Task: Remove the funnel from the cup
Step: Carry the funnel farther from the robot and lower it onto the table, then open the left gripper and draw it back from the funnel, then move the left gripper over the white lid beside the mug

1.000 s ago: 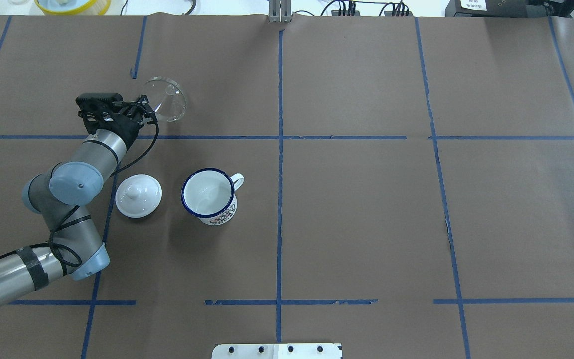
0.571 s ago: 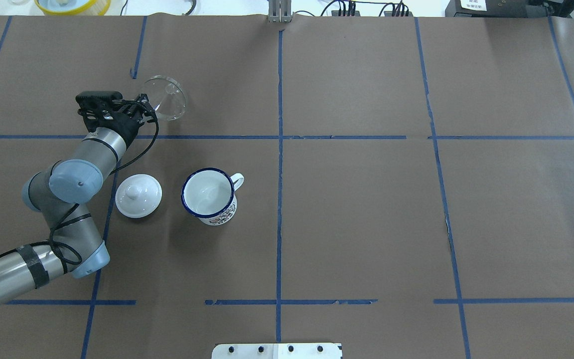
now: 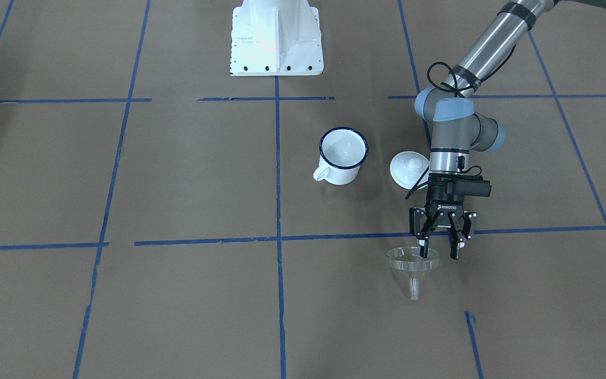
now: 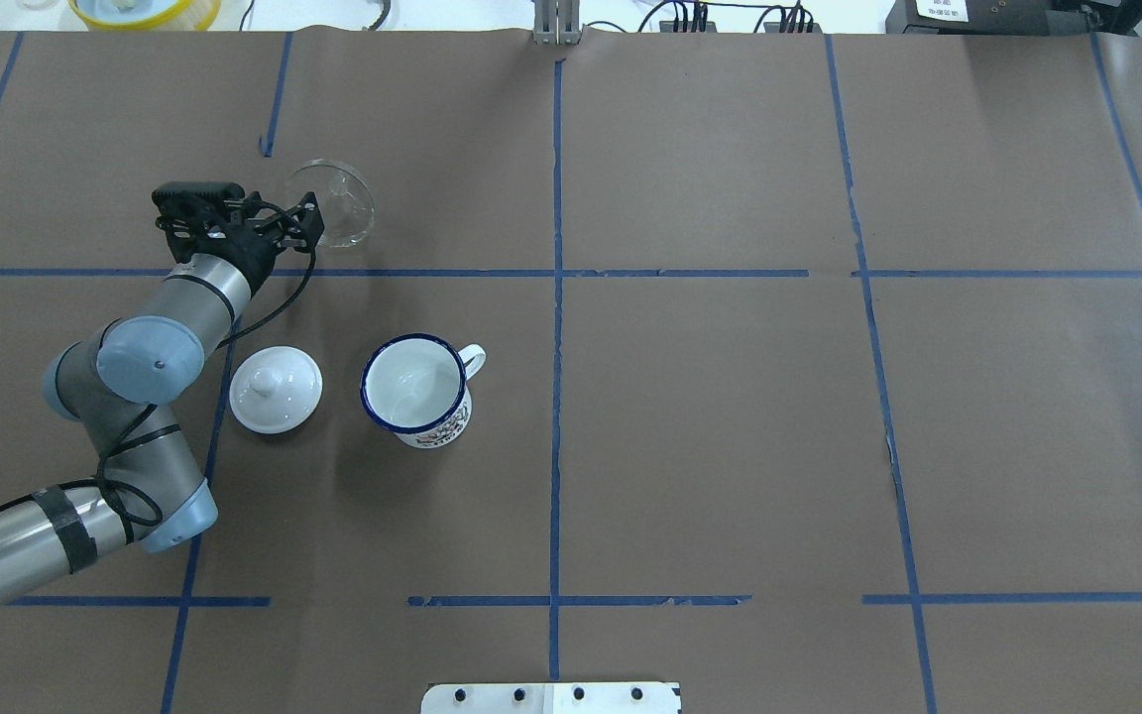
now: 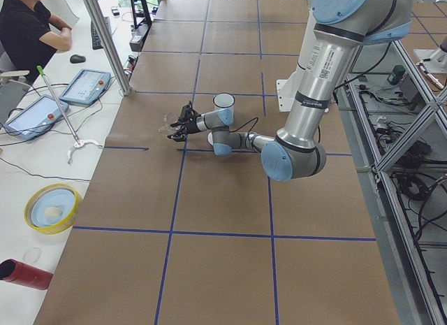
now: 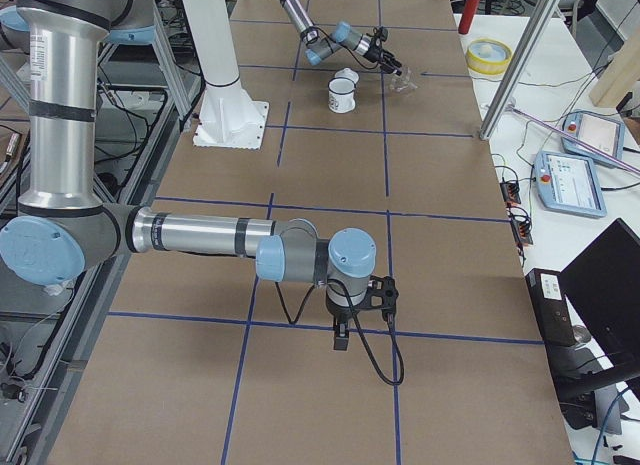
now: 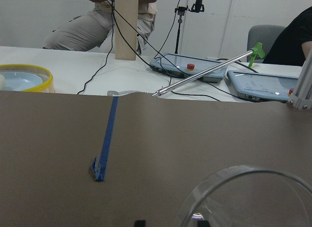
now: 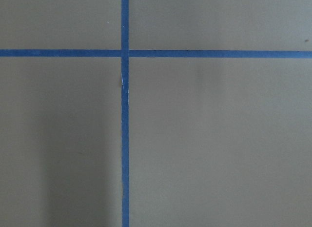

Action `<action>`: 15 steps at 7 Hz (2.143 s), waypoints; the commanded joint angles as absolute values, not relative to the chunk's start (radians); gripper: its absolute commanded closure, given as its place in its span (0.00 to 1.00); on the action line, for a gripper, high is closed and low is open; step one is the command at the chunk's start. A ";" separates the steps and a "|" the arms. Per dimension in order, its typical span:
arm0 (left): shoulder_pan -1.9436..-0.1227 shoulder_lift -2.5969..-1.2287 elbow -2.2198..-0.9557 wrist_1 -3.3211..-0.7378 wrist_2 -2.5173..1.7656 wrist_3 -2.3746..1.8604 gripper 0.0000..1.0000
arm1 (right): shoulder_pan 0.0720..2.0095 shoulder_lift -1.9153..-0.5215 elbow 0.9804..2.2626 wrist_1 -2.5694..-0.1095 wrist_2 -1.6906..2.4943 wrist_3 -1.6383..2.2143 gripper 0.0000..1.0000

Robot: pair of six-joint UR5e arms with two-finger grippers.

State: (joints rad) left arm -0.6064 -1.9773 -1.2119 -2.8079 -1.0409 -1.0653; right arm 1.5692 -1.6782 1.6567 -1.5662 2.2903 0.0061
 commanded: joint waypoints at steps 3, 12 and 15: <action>-0.629 -1.970 -1.281 -2.819 -1.139 -1.001 0.00 | 1.569 -1.678 1.657 -1.566 2.290 0.006 0.00; -0.738 -1.603 -1.900 -2.360 -1.728 -1.005 0.00 | 1.569 -1.678 1.657 -1.566 2.290 0.006 0.00; -0.736 -1.772 -1.908 -1.941 -1.873 -1.003 0.00 | 1.569 -1.678 1.657 -1.566 2.290 0.006 0.00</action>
State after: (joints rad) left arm -0.7380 -1.6906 -1.9104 -2.1353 -1.8125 -1.0032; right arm 1.5693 -1.6781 1.6567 -1.5662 2.2902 0.0061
